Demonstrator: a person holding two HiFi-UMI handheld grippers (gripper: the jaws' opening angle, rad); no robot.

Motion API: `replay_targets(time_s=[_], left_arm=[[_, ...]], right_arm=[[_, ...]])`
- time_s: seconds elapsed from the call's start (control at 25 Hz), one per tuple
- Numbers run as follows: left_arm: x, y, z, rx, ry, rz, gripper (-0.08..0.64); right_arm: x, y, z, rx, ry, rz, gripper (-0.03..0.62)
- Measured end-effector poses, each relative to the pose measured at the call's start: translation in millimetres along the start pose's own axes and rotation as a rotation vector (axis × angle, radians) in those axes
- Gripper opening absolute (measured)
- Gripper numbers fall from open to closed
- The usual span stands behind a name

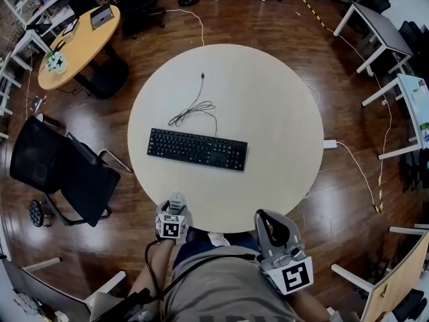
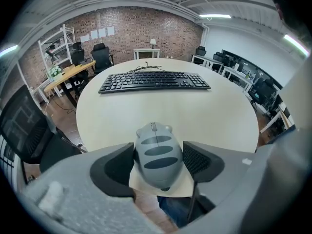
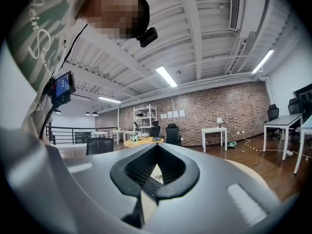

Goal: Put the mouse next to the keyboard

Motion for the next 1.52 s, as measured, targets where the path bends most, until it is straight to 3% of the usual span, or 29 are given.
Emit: replay_targets(time_s=[0.28,0.52,1.04,1.44,1.52], left_arm=[[28.9,5.8,1.2,-0.043,0.013,0.028,0.333],[53.4,3.6,3.0,-0.057,0.014,0.058,0.336],[111.4,-8.5,16.2,-0.086,0.082,0.145,0.337],[140.9,-30.9,31.8,-0.052,0.145,0.262,0.339],[149.6,-36.5,30.2,-0.08,0.155,0.281,0.339]], right_arm=[[23.0,4.1,-14.4,0.02,0.011,0.033,0.002],[53.1,1.5,-37.4,0.088,0.049,-0.025,0.002],[89.1,7.9,-70.7,0.071,0.167,-0.03,0.0],[120.1,13.8,-97.9,0.08,0.286,-0.034,0.0],[126.3,17.3,-102.0,0.077,0.31,-0.016,0.0]])
Point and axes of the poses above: the fingertips, and each gripper's own axes: z forward along the fingers, x to its right, y out of its underside, the point moved 7 cm from there along -z, backward along the fingers
